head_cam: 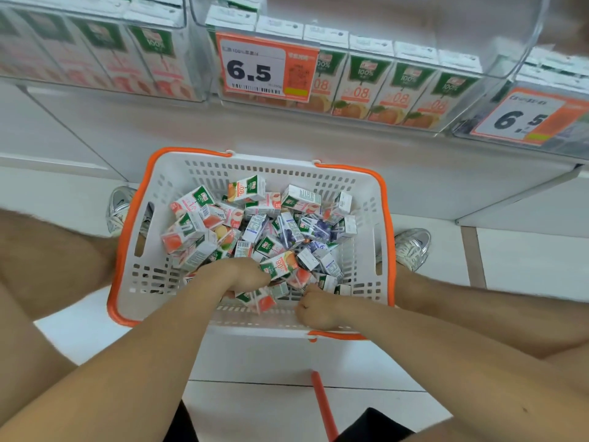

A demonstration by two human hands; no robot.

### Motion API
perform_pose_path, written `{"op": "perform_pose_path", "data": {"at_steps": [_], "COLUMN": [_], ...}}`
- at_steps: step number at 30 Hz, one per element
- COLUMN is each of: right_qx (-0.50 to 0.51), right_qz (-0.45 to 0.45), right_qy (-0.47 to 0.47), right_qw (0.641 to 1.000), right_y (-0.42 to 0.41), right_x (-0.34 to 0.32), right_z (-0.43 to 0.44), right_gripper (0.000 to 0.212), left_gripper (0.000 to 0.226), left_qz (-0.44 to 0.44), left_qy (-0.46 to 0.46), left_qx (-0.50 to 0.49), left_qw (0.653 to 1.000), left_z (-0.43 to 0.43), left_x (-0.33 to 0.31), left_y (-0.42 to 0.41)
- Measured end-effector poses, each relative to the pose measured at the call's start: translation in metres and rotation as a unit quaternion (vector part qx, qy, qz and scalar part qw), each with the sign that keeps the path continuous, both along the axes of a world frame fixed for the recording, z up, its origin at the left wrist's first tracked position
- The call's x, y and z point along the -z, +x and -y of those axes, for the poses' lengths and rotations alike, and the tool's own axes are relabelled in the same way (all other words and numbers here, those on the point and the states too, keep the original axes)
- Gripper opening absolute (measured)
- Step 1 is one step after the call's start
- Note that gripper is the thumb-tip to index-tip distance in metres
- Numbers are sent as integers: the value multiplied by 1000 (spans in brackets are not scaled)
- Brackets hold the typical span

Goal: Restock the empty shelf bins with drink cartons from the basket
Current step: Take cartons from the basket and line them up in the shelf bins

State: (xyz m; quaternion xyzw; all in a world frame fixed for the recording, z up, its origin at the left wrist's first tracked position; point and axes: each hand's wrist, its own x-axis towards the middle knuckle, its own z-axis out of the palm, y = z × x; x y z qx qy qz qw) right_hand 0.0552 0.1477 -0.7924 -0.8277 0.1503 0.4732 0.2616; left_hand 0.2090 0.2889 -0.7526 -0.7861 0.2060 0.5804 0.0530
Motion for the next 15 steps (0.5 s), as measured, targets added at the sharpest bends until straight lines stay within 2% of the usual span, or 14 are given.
{"op": "perform_pose_path", "data": {"at_steps": [2, 4, 6, 9, 12, 15], "right_qx": [1, 0, 8, 13, 47, 68], "right_qz": [6, 15, 43, 117, 180, 233], "right_qy": [-14, -15, -15, 0, 31, 35], "right_qw": [1000, 1000, 999, 993, 982, 970], "right_y": [0, -1, 0, 7, 20, 36], "right_x": [1, 2, -5, -22, -49, -78], "right_z": [3, 6, 12, 23, 36, 49], "right_gripper": [30, 34, 38, 33, 24, 25], "left_gripper": [44, 66, 73, 65, 38, 40], "left_qz": [4, 3, -3, -10, -4, 31], "left_qy": [-11, -30, -50, -69, -124, -199], "left_qx": [-41, -63, -106, -162, -229, -252], "left_qw": [999, 998, 993, 984, 965, 946], "left_z": [-3, -8, -10, -13, -17, -18], "left_x": [-3, -7, -5, -2, -3, -12], "left_y": [3, 5, 9, 13, 14, 16]}}
